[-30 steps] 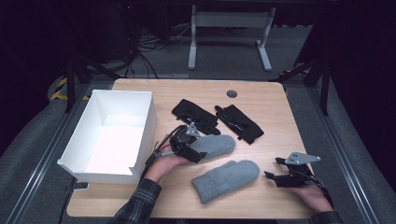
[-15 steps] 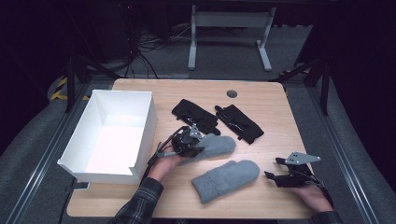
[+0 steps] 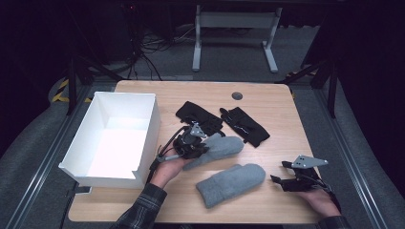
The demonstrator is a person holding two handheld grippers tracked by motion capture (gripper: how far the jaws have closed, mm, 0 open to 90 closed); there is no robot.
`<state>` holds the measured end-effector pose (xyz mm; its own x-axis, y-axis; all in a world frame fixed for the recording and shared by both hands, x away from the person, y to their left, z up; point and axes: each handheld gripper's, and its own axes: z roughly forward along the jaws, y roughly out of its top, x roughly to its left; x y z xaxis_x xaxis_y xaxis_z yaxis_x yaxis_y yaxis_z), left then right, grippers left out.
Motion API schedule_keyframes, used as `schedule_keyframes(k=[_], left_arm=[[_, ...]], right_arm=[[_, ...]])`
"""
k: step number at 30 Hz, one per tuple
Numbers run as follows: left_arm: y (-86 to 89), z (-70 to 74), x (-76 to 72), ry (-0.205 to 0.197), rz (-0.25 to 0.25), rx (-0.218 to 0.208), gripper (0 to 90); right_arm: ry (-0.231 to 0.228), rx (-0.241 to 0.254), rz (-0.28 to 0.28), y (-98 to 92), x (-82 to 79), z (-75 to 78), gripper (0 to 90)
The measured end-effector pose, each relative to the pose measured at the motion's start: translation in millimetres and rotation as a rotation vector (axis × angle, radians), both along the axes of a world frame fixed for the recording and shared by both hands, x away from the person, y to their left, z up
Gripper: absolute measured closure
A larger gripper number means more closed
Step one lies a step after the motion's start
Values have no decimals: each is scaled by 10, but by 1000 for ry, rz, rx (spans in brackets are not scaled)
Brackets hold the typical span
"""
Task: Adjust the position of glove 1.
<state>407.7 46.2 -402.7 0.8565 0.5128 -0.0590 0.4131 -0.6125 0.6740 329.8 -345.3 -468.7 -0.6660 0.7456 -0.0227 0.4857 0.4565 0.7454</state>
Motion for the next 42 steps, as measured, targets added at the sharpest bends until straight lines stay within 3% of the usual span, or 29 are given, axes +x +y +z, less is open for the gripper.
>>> schedule_keyframes(k=[7,15,24,30,33,36,40,41,42], left_arm=[[-133,124,-226,39,-12,-35,823],[-339,196,-481,63,-38,-31,824],[-565,204,-706,66,-23,-21,823],[-635,55,-737,85,-31,-2,792],[-639,37,-735,63,-38,-9,639],[-578,111,-699,61,-53,-49,561],[-457,210,-642,30,-48,-75,562],[-406,237,-615,14,-32,-76,690],[-351,258,-582,-2,-24,-70,690]], right_arm=[[0,-1,1,-1,0,0,242],[0,-1,0,0,0,0,242],[0,0,0,0,0,0,241],[0,-2,2,0,0,0,238],[0,-2,2,0,1,-1,238],[0,-2,2,0,1,-1,238],[0,-2,2,1,0,0,238],[0,-2,2,1,0,0,238],[0,-2,2,1,0,0,238]])
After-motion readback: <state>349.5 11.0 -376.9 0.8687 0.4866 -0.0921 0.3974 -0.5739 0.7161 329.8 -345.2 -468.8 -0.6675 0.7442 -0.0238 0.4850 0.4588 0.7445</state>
